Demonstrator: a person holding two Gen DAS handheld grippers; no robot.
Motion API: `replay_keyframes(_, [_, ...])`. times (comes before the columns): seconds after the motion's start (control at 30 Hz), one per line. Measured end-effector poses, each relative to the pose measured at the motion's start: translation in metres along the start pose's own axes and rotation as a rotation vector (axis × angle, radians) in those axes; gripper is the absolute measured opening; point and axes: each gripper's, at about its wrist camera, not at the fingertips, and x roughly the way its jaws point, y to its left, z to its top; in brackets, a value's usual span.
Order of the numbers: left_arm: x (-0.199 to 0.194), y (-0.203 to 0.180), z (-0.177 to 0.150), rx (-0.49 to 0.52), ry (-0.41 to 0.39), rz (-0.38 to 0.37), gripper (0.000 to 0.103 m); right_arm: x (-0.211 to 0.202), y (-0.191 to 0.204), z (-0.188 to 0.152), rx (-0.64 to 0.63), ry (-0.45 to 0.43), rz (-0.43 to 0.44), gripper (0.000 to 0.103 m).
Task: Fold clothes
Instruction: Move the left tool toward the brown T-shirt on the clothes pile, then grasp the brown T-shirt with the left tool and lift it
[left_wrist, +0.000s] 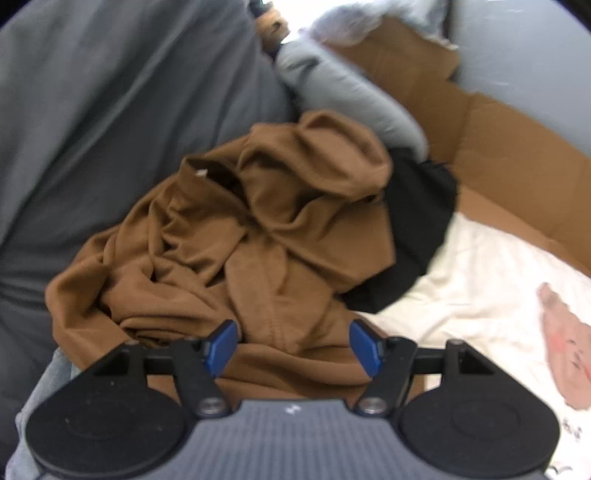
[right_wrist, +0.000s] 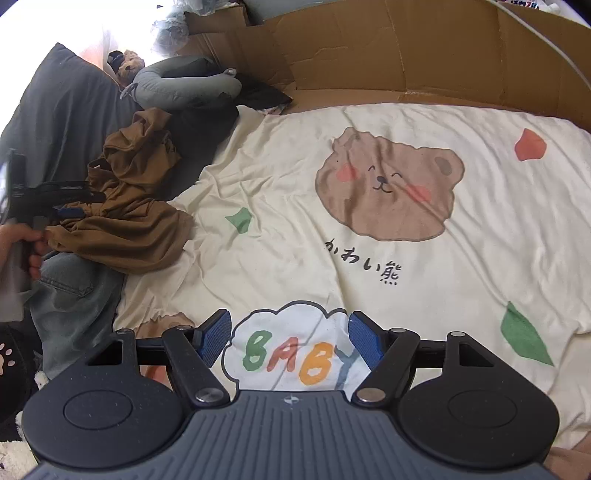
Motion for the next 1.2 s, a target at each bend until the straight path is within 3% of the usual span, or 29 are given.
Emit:
replay_keyframes(0.13, [0.023,0.003,-0.001,-0.032,0.026,0.008,0.066,0.005,0.001,-0.001,0.003,0.006,0.007,0.078])
replay_keyframes(0.2, [0.027,0.006,-0.004,-0.031,0.019,0.017,0.051,0.006,0.001,-0.002,0.005,0.01,0.01,0.081])
replay_keyframes(0.27, [0.023,0.012,-0.007,-0.034,0.012,0.012,0.012,0.008,0.002,-0.003,0.006,0.014,0.014,0.081])
replay_keyframes(0.5, [-0.015,0.036,-0.02,-0.077,-0.045,-0.108,0.007,0.015,0.004,-0.005,0.012,0.027,0.025,0.081])
replay_keyframes(0.7, [-0.06,0.049,-0.036,-0.059,-0.065,-0.166,0.007,0.013,0.012,-0.003,-0.007,0.045,0.041,0.081])
replay_keyframes(1.2, [-0.151,0.099,-0.095,-0.127,-0.051,-0.204,0.006,-0.016,0.039,0.01,-0.095,-0.003,0.082,0.081])
